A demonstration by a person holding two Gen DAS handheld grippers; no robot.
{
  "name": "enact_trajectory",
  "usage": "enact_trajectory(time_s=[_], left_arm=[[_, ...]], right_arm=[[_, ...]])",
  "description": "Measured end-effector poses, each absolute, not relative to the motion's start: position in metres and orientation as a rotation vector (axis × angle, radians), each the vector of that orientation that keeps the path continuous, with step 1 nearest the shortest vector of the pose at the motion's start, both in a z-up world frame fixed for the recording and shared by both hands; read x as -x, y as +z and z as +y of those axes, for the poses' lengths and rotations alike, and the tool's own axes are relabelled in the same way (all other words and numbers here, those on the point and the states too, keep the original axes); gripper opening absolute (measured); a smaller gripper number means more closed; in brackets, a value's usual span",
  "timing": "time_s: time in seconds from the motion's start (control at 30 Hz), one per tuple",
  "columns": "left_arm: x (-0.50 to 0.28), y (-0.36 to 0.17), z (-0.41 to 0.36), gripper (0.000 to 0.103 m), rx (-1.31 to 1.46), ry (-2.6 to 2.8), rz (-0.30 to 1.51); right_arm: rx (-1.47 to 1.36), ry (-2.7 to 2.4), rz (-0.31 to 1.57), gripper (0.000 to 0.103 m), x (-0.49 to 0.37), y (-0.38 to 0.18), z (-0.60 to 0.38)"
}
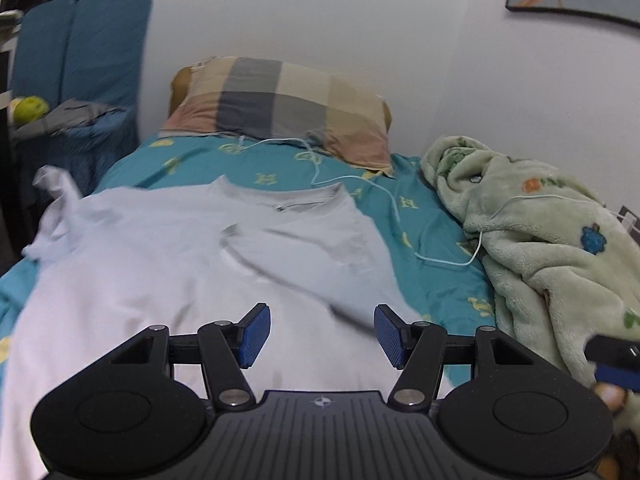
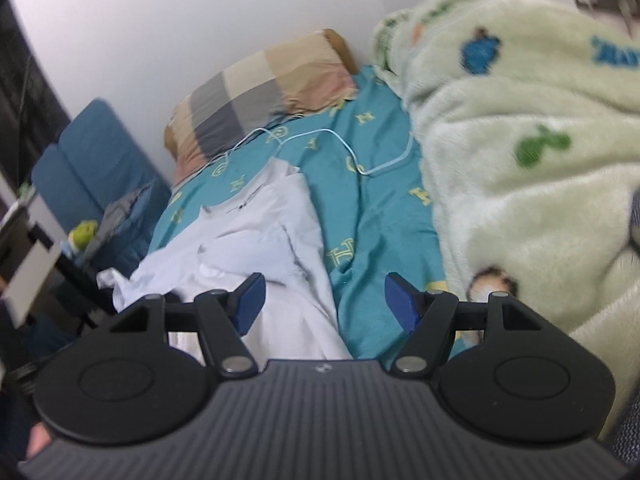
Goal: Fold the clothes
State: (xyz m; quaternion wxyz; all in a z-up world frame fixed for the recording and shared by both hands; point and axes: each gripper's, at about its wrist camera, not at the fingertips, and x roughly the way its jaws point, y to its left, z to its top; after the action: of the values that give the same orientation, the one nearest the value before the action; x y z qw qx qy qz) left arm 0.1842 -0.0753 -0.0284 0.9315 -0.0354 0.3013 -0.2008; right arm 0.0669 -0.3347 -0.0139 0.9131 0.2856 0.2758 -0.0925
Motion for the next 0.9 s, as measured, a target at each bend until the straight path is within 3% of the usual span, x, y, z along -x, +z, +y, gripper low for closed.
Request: enact_trajectory(time_s=[0.27,0.37,0.5,0.53,0.9], left_arm=[[-0.281,-0.08,-0.166,0.059,0.042,-0.411,0.686],[-0.307,-0.1,-0.181,0.051,0.003,-0.406,0.724],[-0.327,-0.118,-0.178,0.011,0.036,-0.383,0.771],[-0.328,-0.118,-0.172,0.008,0.073,-0.389,0.767],[-0.295,-0.07,-0.038,0.004,0.491,-0.388,0.747]], right_arm=[[-0.626,-0.257,0.517,0.069,-0.08,-0.017,-0.365],[-0.641,-0.263,0.538,0.069,-0.092,-0.027,-0.371],[-0.686,-0.255,0.571,0.068,-0.104,-0.04,-0.378],[-0.688,-0.254,0.573,0.068,-0.105,-0.042,-0.378],[-0.756,-0.236,0.551,0.068,-0.095,-0.038,-0.384]])
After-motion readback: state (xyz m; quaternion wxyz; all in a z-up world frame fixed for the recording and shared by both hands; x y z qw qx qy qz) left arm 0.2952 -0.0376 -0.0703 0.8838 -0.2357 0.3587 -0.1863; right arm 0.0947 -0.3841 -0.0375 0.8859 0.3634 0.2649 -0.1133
